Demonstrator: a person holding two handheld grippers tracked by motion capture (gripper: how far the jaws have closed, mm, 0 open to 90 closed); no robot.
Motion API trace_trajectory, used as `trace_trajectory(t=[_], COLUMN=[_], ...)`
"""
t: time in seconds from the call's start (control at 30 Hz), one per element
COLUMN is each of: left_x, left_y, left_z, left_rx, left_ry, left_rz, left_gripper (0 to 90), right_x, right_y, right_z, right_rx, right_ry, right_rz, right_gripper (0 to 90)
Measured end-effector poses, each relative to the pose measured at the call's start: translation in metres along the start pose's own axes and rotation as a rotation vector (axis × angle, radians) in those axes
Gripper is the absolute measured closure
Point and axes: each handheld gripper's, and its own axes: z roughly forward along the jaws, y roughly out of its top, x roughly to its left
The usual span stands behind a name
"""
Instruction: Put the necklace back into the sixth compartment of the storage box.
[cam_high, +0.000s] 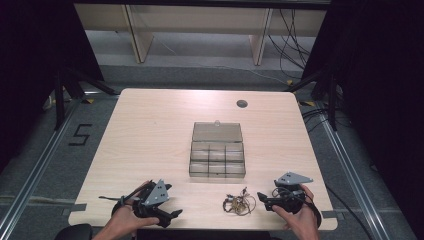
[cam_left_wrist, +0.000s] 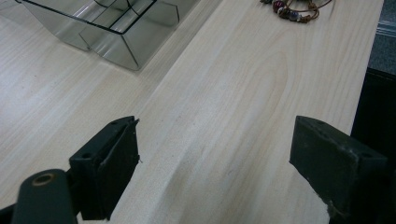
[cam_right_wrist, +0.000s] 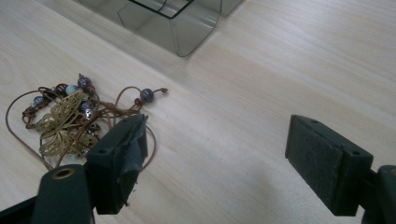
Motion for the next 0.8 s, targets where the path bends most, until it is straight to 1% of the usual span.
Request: trace_trajectory(t=[0.03,0.07,0.1,0.13,0.17,0.23,0.3,0.37,0.4,0.43,0.47,0.53,0.57,0.6,0.63,0.67,0.73,0.77,0.8], left_x=[0.000,0.000,0.000,0.000,0.000,0.000,0.000,0.000,0.000,0.000,0.000,0.000,0.000,0.000,0.000,0.000,0.000,0.000,0.000], left_y=[0.000,0.000,0.000,0.000,0.000,0.000,0.000,0.000,0.000,0.000,0.000,0.000,0.000,0.000,0.000,0.000,0.000,0.000,0.000], left_z=[0.000,0.000,0.000,0.000,0.000,0.000,0.000,0.000,0.000,0.000,0.000,0.000,0.000,0.000,0.000,0.000,0.000,0.000,0.000], left_rx=[0.000,0.000,0.000,0.000,0.000,0.000,0.001,-0.002,0.002,0.000,0.000,0.000,0.000,0.000,0.000,0.000,0.000,0.001,0.001], left_ry=[0.000,0.000,-0.001,-0.001,-0.001,0.000,0.000,-0.003,0.001,0.001,-0.001,0.000,0.000,-0.001,-0.001,-0.002,-0.003,-0.002,-0.002], left_rz=[0.000,0.000,-0.001,0.000,0.000,0.000,0.001,-0.002,0.002,0.000,0.000,-0.001,-0.001,-0.002,-0.002,-0.002,-0.002,-0.003,-0.002], left_gripper=[15.0,15.1,15.1,15.0,15.1,15.0,15.1,15.1,15.0,15.1,15.1,15.1,15.0,15.0,15.1,15.0,15.1,15.1,15.0], right_x=[0.001,0.001,0.002,0.001,0.001,0.003,0.002,0.003,0.005,0.005,0.006,0.008,0.012,0.012,0.014,0.016,0.019,0.021,0.022], right_y=[0.000,0.000,0.001,0.001,0.002,0.002,0.002,0.003,0.004,0.004,0.005,0.006,0.007,0.007,0.008,0.009,0.010,0.012,0.012], right_z=[0.000,0.000,-0.001,0.000,-0.001,-0.003,-0.003,-0.004,-0.006,-0.006,-0.006,-0.006,-0.009,-0.009,-0.009,-0.010,-0.010,-0.011,-0.011], right_rx=[-0.006,-0.005,0.003,-0.004,0.000,0.007,0.007,0.012,0.022,0.013,0.020,0.014,0.034,0.037,0.038,0.040,0.040,0.052,0.052], right_ry=[-0.001,0.003,0.010,0.009,0.004,-0.007,-0.005,-0.002,-0.008,-0.005,-0.004,0.010,0.007,0.008,0.004,0.011,0.018,0.023,0.022], right_rz=[0.002,-0.007,0.001,-0.012,-0.018,0.002,-0.016,-0.022,-0.009,-0.032,-0.023,-0.039,-0.016,-0.039,-0.044,-0.037,-0.045,-0.040,-0.057], right_gripper=[21.7,21.7,21.7,21.7,21.7,21.7,21.7,21.9,22.0,22.1,22.3,23.4,23.6,23.8,24.0,24.2,25.0,25.2,25.2])
